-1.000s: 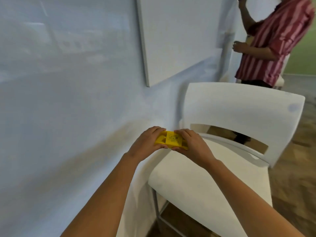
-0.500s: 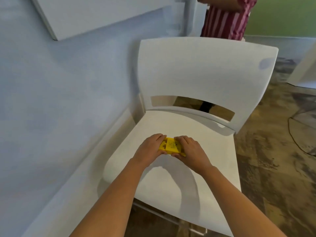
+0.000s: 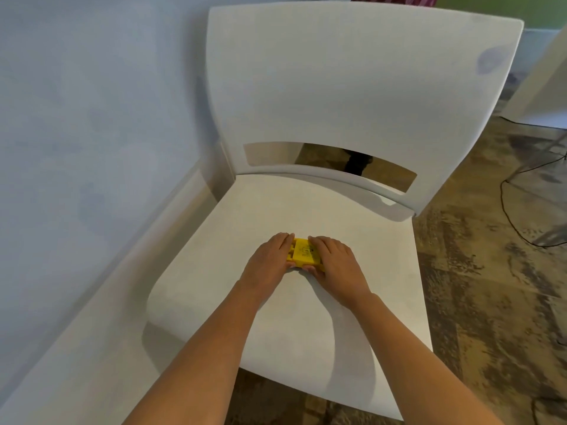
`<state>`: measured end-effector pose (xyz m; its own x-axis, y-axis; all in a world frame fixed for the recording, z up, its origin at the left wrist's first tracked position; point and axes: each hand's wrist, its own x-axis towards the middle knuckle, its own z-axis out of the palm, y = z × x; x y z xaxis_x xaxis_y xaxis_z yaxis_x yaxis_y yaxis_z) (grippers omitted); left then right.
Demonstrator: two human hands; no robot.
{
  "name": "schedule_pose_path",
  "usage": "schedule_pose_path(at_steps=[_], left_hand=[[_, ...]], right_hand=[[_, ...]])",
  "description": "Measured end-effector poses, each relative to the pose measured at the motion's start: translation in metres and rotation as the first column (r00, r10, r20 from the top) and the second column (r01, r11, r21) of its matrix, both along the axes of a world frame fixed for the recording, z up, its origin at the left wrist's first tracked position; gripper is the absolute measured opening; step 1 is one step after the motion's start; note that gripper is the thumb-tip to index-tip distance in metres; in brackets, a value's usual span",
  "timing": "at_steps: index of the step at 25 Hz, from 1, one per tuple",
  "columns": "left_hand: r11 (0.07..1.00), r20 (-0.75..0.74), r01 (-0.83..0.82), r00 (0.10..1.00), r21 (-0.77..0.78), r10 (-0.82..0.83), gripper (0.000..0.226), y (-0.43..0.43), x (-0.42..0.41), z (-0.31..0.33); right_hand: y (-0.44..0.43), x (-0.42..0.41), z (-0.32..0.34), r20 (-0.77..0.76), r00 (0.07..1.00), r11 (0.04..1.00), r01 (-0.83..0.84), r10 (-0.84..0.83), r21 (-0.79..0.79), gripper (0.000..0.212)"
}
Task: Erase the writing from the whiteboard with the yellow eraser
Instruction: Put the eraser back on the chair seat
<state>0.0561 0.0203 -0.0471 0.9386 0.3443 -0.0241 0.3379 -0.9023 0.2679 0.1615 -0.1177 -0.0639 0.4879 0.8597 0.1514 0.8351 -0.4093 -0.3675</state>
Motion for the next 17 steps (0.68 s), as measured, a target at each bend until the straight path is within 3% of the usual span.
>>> schedule_pose_path(at_steps=[8,13,17], left_hand=[[1.000,0.005,-0.019,1.000,0.005,0.019,0.060,-0.003,-0.005,-0.019],[1.000,-0.010,-0.018,1.000,0.014,0.019,0.058,-0.005,-0.019,-0.017],[0.992,-0.025,-0.054,0.998,0.114,0.057,0.058,0.000,-0.042,-0.005]], right_hand=[[0.001,-0.003,-0.008,0.009,1.000,1.000,0.027,-0.027,-0.015,0.061],[0.002,-0.004,-0.003,0.030,0.999,0.993,0.034,-0.030,-0.114,0.064],[-0.002,-0.009,0.006,0.057,0.997,0.992,0.061,-0.055,-0.115,0.058]])
